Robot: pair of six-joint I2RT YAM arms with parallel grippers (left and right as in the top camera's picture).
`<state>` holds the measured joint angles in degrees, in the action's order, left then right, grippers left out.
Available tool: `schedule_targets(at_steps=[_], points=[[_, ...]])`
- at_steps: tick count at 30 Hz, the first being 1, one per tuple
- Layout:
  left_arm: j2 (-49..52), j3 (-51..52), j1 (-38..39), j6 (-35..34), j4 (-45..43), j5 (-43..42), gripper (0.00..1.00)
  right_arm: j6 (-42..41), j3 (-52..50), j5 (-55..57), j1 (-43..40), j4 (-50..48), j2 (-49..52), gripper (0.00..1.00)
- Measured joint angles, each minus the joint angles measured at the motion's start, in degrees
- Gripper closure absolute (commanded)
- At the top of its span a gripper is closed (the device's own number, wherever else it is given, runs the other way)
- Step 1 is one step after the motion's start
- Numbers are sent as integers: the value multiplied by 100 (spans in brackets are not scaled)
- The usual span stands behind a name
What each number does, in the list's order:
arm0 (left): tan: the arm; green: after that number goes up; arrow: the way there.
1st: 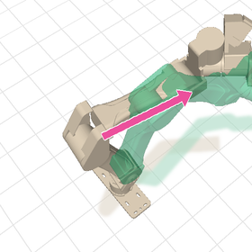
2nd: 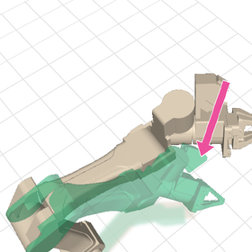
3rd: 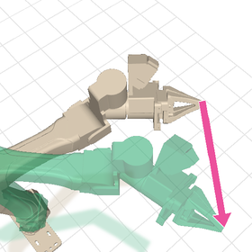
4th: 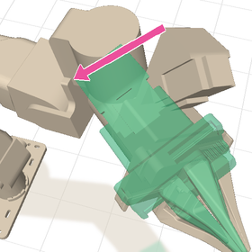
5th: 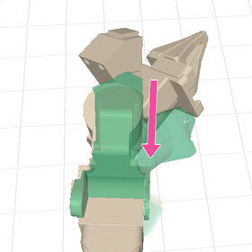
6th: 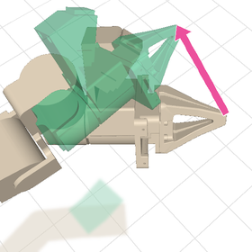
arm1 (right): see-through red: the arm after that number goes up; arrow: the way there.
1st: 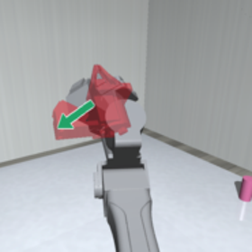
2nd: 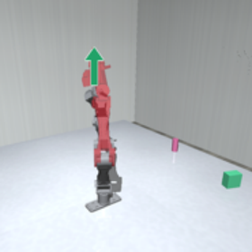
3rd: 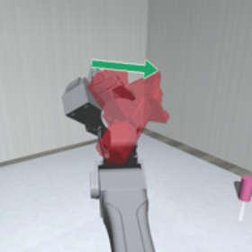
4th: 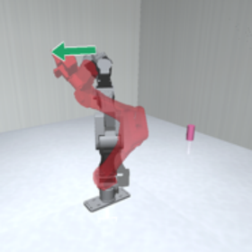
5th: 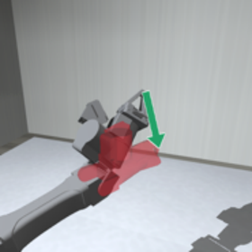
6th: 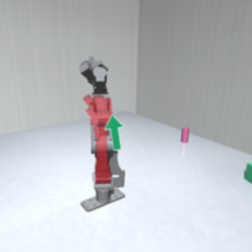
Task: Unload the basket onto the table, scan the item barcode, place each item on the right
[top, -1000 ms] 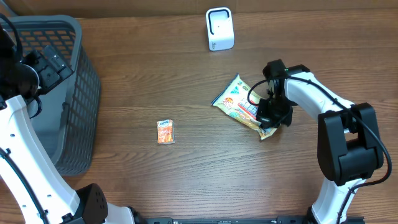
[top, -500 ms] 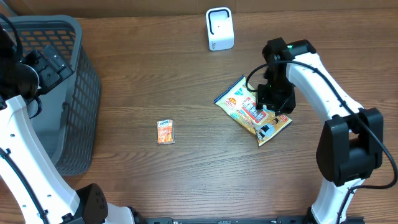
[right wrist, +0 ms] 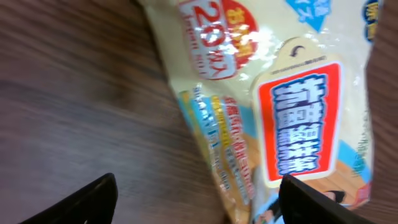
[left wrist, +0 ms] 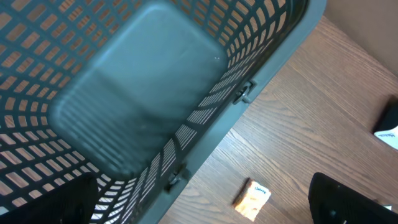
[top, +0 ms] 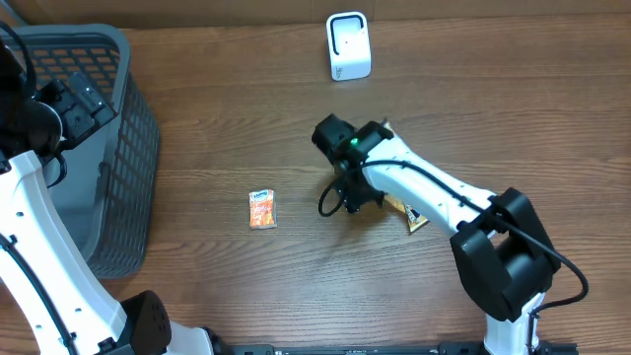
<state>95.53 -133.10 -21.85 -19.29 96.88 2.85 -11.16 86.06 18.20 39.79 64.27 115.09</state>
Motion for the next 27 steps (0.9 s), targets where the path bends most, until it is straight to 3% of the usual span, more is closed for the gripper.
schedule_targets(at_steps=[8, 12, 20, 22, 24, 27], points=[[0, 0, 0, 0, -2, 2, 0, -310, -813, 664, -7, -927, 7, 30], [0, 0, 0, 0, -2, 0, 0, -378, -990, 688, -7, -1045, 9, 45], [0, 0, 0, 0, -2, 0, 0, -380, -1141, 715, -229, -1502, -9, 49], [0, 0, 0, 0, -2, 0, 0, -391, -1169, 645, -448, -1530, -31, 66], [0, 0, 0, 0, 0, 2, 0, -402, -1198, 533, -627, -1519, -37, 92], [0, 0, 0, 0, 0, 0, 0, -387, -1211, 278, -811, -1425, -39, 96]])
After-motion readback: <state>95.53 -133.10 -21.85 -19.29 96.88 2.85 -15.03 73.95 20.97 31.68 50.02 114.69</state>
